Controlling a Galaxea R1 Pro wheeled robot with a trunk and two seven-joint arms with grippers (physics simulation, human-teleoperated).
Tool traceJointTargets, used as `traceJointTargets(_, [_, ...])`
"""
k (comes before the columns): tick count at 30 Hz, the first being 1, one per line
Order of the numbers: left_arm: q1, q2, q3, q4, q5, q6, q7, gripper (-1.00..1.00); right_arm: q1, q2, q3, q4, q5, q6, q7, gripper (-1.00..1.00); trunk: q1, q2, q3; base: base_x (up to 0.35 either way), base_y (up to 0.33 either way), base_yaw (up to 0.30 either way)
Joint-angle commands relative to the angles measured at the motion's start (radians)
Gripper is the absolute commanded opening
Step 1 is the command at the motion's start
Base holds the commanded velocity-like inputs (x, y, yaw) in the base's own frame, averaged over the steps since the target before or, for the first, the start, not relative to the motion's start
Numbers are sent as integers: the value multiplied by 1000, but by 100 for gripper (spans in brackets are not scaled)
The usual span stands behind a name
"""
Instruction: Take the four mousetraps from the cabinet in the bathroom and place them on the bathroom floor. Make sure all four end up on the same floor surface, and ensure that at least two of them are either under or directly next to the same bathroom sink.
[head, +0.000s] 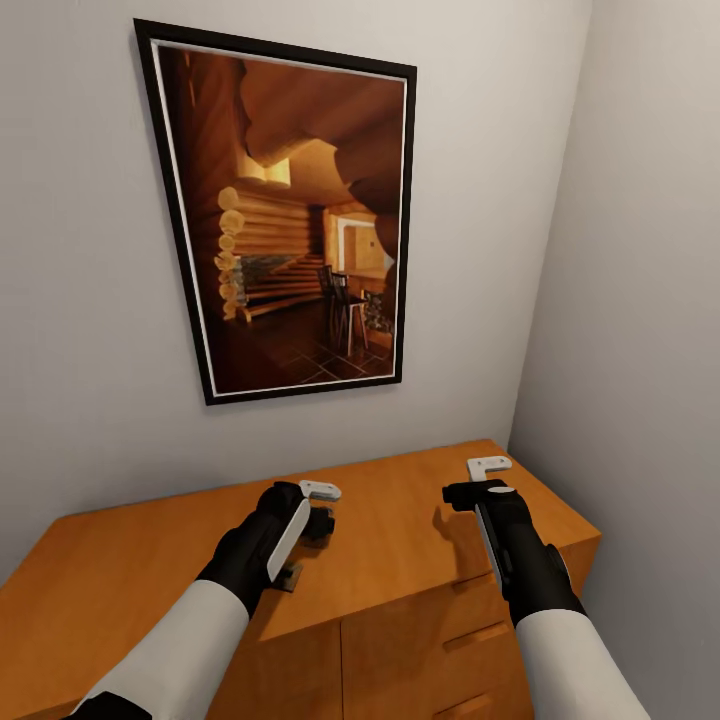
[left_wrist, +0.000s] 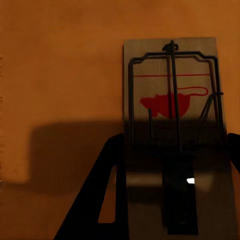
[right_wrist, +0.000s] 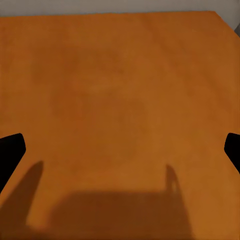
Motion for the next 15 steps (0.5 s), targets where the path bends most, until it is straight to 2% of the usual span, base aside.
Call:
traceJointTargets(1, [0,0,0,12,-11,6,10,-100,-1,1,-3,-1,10,4,8,100,0,-1,-2,0,0,0])
traceJointTargets(15, [0,0,-2,10,-11,6,10,-100,-1,1,-3,-1,10,4,8,100,0,-1,-2,0,0,0])
